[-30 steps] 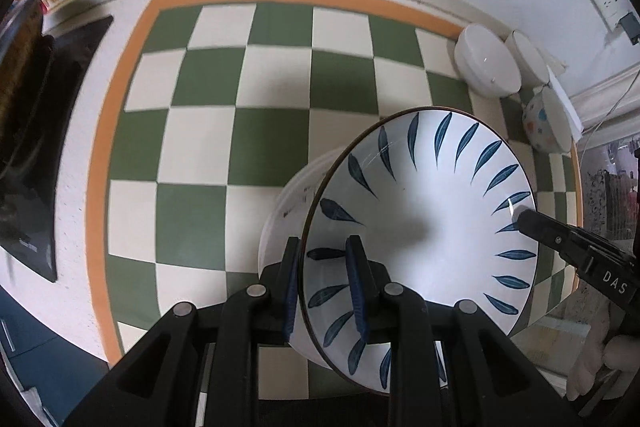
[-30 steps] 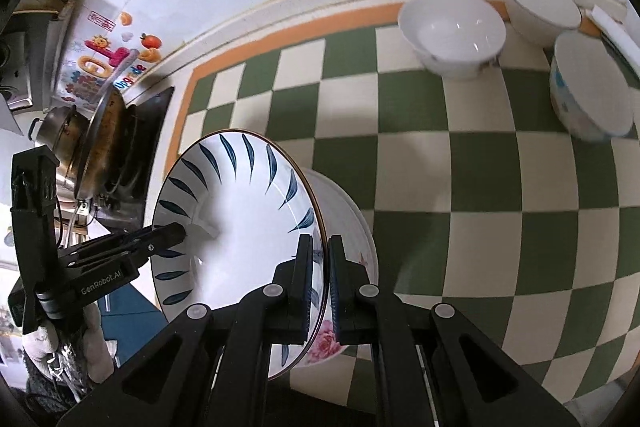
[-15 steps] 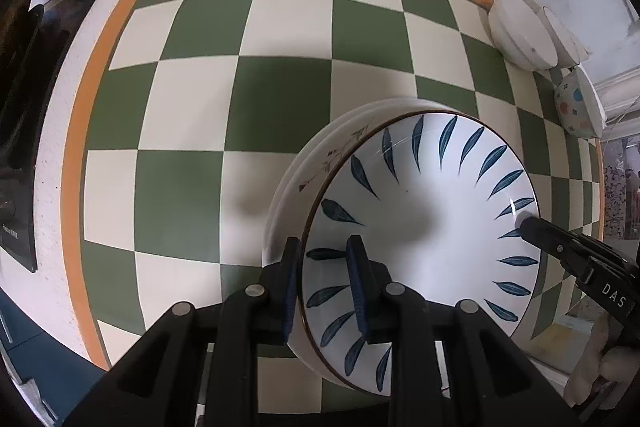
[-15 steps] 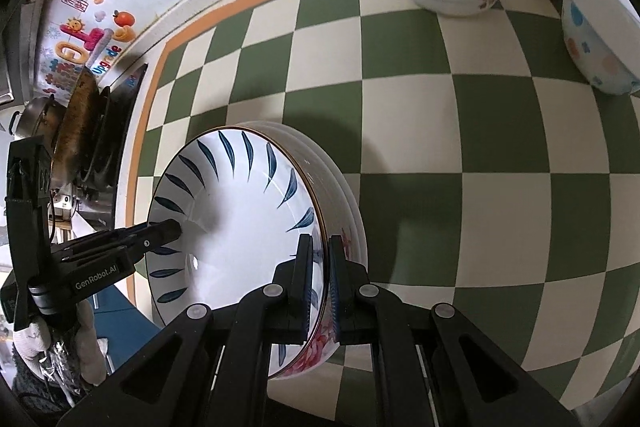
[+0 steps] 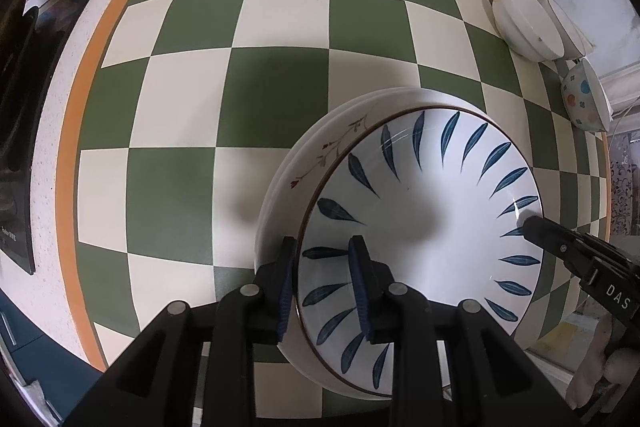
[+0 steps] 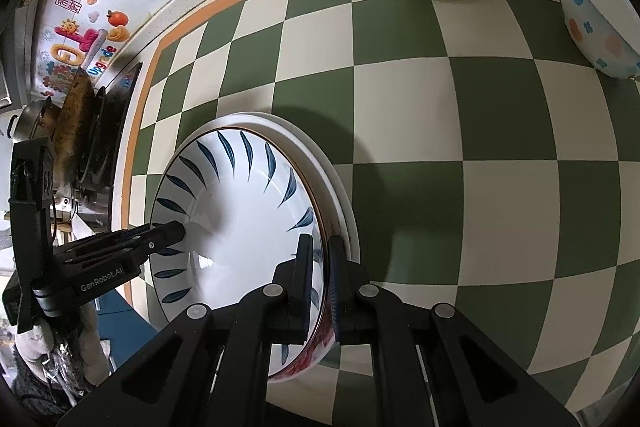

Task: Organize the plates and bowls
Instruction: 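Lower the plate stack onto the cloth and open the right gripper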

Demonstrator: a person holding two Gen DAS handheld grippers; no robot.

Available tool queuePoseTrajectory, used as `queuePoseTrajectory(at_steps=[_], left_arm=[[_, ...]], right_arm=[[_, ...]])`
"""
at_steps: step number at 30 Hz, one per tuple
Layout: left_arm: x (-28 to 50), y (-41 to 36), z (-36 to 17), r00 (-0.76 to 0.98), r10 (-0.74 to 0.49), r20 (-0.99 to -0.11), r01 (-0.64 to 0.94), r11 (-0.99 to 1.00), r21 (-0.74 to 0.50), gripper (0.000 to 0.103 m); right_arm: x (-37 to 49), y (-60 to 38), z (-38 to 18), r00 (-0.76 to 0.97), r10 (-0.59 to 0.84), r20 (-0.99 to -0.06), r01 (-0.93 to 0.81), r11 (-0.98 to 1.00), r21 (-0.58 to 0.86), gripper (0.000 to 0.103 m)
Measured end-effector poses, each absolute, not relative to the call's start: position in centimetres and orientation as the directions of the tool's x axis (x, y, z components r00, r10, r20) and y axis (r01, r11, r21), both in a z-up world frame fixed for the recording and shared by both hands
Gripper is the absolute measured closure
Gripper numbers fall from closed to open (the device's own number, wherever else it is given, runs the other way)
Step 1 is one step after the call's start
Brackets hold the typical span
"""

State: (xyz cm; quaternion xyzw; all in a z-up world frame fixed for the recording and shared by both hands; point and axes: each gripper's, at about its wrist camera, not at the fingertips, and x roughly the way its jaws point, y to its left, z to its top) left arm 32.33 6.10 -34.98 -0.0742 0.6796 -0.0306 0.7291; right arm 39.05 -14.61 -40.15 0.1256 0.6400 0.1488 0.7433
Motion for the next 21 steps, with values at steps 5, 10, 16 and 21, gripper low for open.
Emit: queuePoseTrajectory(at_steps=[5,10,16,21], left_arm=[[32.2,6.1,-35.0,0.05,-0.133,-0.99,-0.055,0.989,-0.136,0.077],[32.1,5.5,-34.5,0.062,-0.072,-0.995,-0.028,0.997,-0.074,0.077],[31.2,6.1,-33.5,0.079,-0.069,-0.994,-0.032,0.997,-0.072,0.077],[28.9,6.4,-30.3,0.142,-0.063,-0.988,-0.027,0.997,-0.068,0.077]], right_arm=[[39.0,-14.2,-39.9,0.123,0.361,-0.925,-0.041,0.933,0.358,0.088],[38.9,-13.8,-39.1,0.13,0.311,-0.941,-0.034,0.95,0.309,0.088],[38.7,-13.3,-37.6,0.146,0.3,-0.943,-0.045,0.954,0.296,0.087],[37.0,-12.1,-35.0,0.174,0.271,-0.947,-0.078,0.962,0.261,0.087]])
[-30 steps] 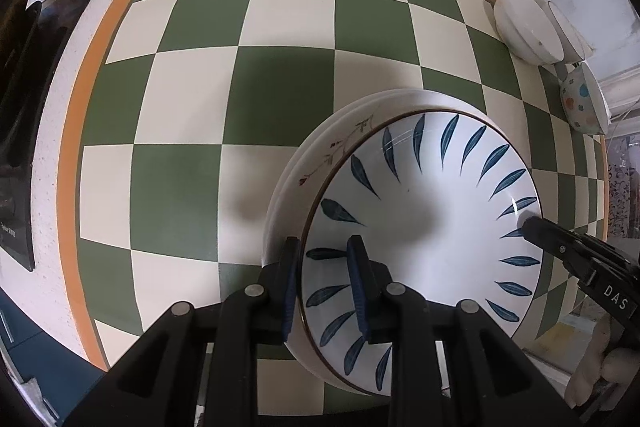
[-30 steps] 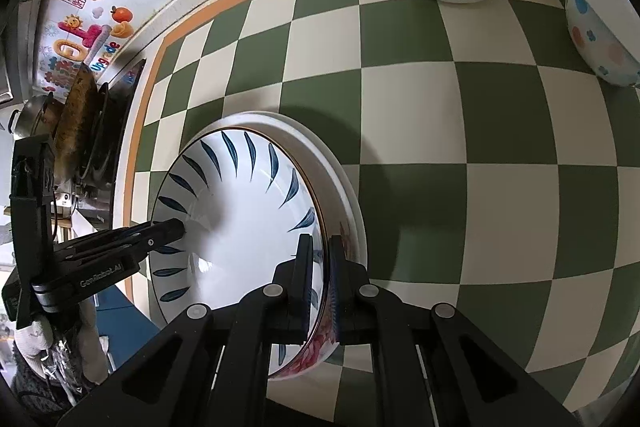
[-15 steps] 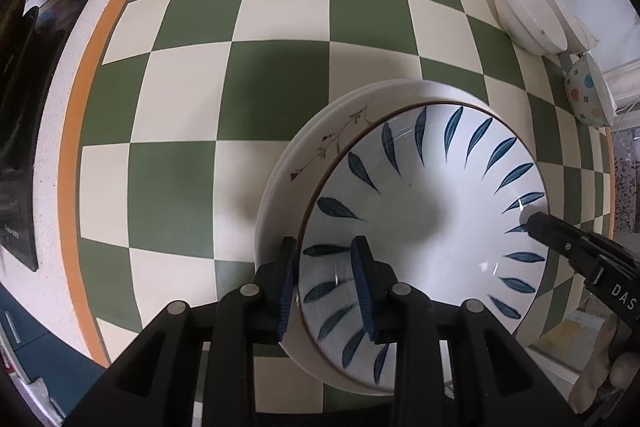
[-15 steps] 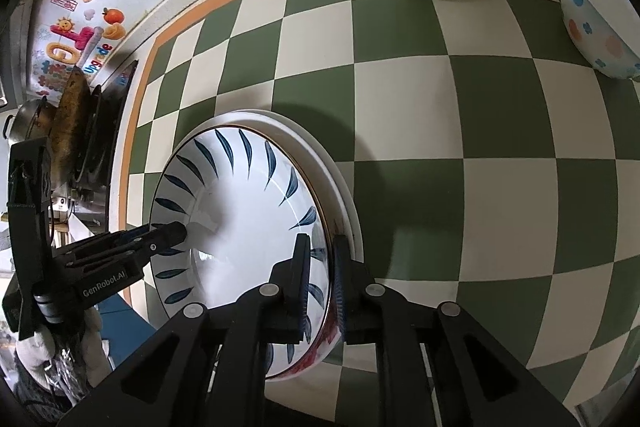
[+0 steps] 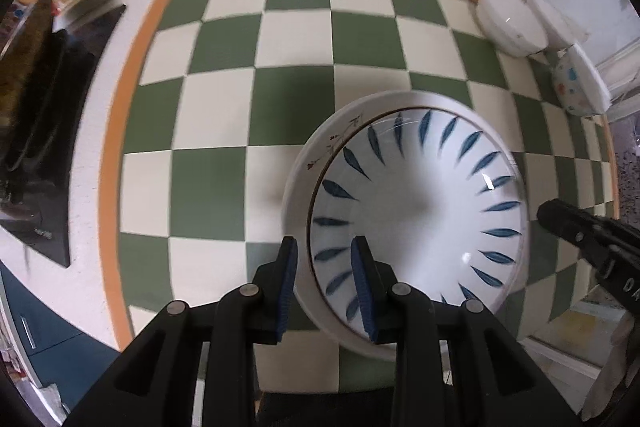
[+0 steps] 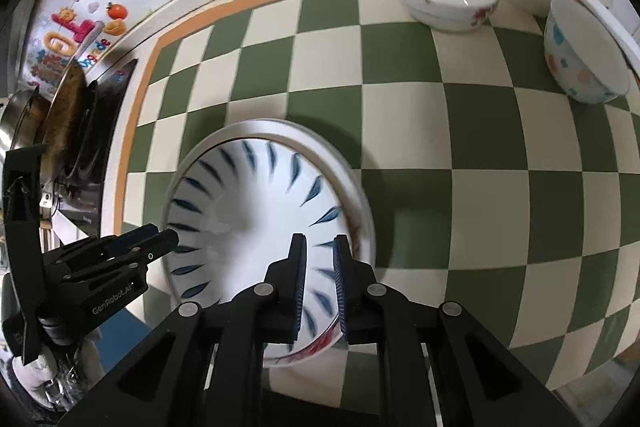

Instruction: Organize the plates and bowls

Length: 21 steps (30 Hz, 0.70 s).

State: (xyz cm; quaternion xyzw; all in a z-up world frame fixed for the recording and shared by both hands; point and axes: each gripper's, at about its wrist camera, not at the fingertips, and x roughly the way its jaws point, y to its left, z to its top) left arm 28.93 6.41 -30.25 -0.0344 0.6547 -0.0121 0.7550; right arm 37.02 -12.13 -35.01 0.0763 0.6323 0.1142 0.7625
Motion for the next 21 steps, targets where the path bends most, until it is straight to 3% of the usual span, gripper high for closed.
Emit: queuePoseTrajectory(at_steps=[3,7,10,13,15,17,21], left_arm=[[27.3,6.5,-27.4,0.192,-0.069,-0.979,-0.022,0.997,-0.075,0.077],[25.6,6.5,-23.9,0.258,-0.069,-0.964,-0.009,0.997,-0.074,0.075],[24.1,6.5,-21.6,0.294,-0.085,-0.952,0.005,0.996,-0.087,0.068],[22.7,6.6,-19.8,0.325,-0.1,-0.94,0.015,0.995,-0.101,0.057],[21.8,6.4,-18.7,0.343,-0.103,-0.934,0.027,0.995,-0.1,0.038],[20.8,6.4,-17.6,0.36,-0.111,-0.926,0.039,0.994,-0.104,0.029],[19.2,6.4,-16.4,0.376,-0.124,-0.918,0.057,0.992,-0.111,0.014]], right_arm=[[35.1,-11.5,-33.0,0.197,0.26,-0.945,-0.096,0.965,0.245,0.087],[32.1,-10.8,-29.9,0.232,0.242,-0.942,-0.125,0.968,0.218,0.071],[29.8,-10.5,-27.7,0.267,0.227,-0.936,-0.125,0.972,0.2,0.059],[27.6,-10.5,-25.7,0.301,0.231,-0.925,-0.117,0.972,0.205,0.04],[26.1,-10.4,-24.5,0.318,0.24,-0.917,-0.112,0.97,0.215,0.03],[24.9,-10.4,-23.4,0.338,0.239,-0.91,-0.099,0.971,0.218,0.021],[22.4,-10.4,-21.2,0.374,0.212,-0.903,-0.085,0.977,0.195,0.015]])
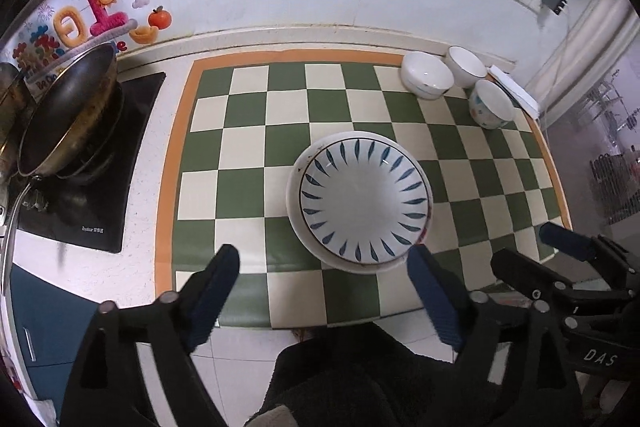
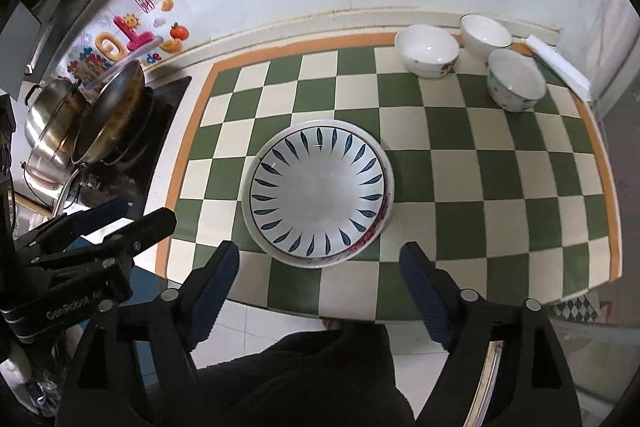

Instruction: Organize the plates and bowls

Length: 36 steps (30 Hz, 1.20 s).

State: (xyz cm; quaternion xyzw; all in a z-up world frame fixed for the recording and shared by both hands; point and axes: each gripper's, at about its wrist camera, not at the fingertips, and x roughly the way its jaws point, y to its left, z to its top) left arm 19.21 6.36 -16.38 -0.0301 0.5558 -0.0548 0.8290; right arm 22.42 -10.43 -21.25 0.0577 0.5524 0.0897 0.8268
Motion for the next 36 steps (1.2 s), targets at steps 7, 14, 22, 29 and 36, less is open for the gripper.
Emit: queuePoseTrajectory(at_steps=[7,14,22,29,36], left_arm=[[17.1,6.5,-14.7,0.419,-0.138,-0.898,0.06,0.99,-0.124,0.004],[16.7,6.3,-14.5,0.422,-0.143,-0.895,0.047,0.99,-0.135,0.001],[19.9,4.5,-14.6,0.451,-0.15,-0.88,0.045,0.988,-0.145,0.0],[29.6,0.5,-16.2,0.481,-0.146,-0.864,0.03,0.988,-0.15,0.0],[42.6,-4.4,-20.2,0.384,-0.152,-0.911,0.009,0.987,-0.161,0.0]], right_arm=[[19.7,-10.7,-18.7,0.414,0.18,-0.892,-0.078,0.984,0.162,0.01],[18.8,-11.2,-17.9,0.42,0.181,-0.89,-0.078,0.984,0.163,0.008],[22.2,-13.7,-19.3,0.396,0.266,-0.879,-0.091,0.964,0.25,0.007],[31.7,-20.2,-22.1,0.381,0.353,-0.854,-0.011,0.926,0.377,0.007],[45.0,-27.4,-25.9,0.37,0.33,-0.869,0.086,0.919,0.385,0.007]])
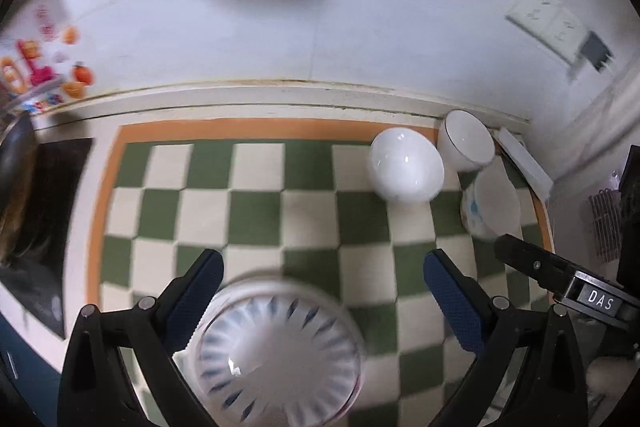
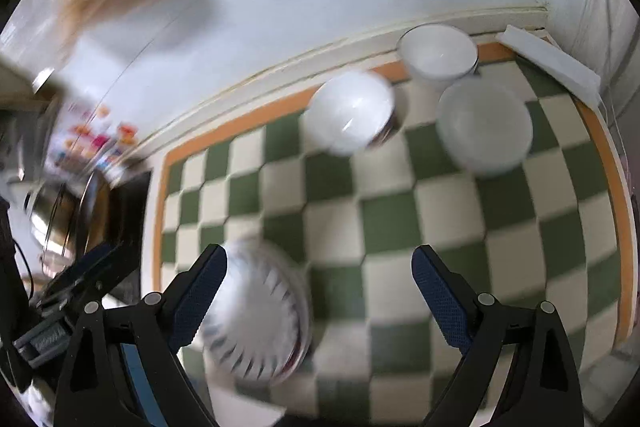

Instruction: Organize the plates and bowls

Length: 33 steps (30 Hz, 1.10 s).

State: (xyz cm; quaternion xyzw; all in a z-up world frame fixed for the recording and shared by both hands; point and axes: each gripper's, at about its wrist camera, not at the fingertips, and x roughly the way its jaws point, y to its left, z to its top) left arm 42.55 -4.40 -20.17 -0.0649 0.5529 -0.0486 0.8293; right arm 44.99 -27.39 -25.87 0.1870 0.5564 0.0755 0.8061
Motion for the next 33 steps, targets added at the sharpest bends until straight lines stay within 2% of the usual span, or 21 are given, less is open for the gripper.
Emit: queuePoseTrajectory(at_steps=[4,7,9,13,15,17,20,21,23,26,33], left_arm=[[48.7,-6.4,-23.5,0.311,-0.155,-0.938,-0.013,0.986,-0.167,0.004],[52.8,-7.6,-26.8,0.235,-0.164,-0.958,-0.031,0.984,-0.176,0.016],[54.4,-8.2,-28.6,0.188,-0.182,-0.965,-0.047,0.98,-0.194,0.028],[56.9,-9.8,-31.5,0.118,-0.194,-0.974,-0.05,0.978,-0.201,0.04],[57.7,-10.5,-32.8,0.079,-0.197,-0.977,-0.045,0.979,-0.201,0.058],[58.1,-11.2,-34.1,0.043,-0.2,-0.979,-0.039,0.979,-0.201,0.072],[58.4,-11.7,-35.2,0.024,-0.199,-0.98,-0.034,0.979,-0.199,0.085],[58.3,-11.9,-35.5,0.017,-0.203,-0.979,-0.03,0.979,-0.204,0.089],[58.1,-12.2,-35.7,0.017,-0.191,-0.981,-0.025,0.981,-0.192,0.09],[57.6,-12.3,-35.4,0.023,-0.186,-0.982,-0.029,0.982,-0.186,0.09],[54.6,-12.3,-32.4,0.069,-0.193,-0.979,-0.025,0.98,-0.195,0.09]], right_arm=[[52.2,-30.0,-29.0,0.329,0.354,-0.876,0.109,0.907,0.407,0.009],[56.5,-30.6,-31.4,0.277,0.362,-0.89,0.101,0.91,0.401,0.011],[58.9,-30.7,-33.1,0.237,0.357,-0.903,0.094,0.917,0.387,0.016],[61.9,-30.7,-35.7,0.179,0.354,-0.918,0.076,0.925,0.372,0.033],[63.1,-30.5,-36.8,0.152,0.355,-0.922,0.066,0.928,0.368,0.04],[63.0,-30.1,-37.6,0.14,0.351,-0.926,0.056,0.931,0.362,0.056],[63.6,-29.8,-38.7,0.108,0.327,-0.939,0.044,0.942,0.333,0.072],[63.7,-29.8,-38.9,0.106,0.317,-0.942,0.04,0.946,0.323,0.074],[63.8,-29.9,-39.2,0.106,0.299,-0.948,0.038,0.952,0.304,0.088],[63.7,-30.0,-39.3,0.113,0.288,-0.951,0.04,0.955,0.294,0.094],[61.7,-29.9,-37.6,0.137,0.286,-0.948,0.02,0.956,0.292,0.095]])
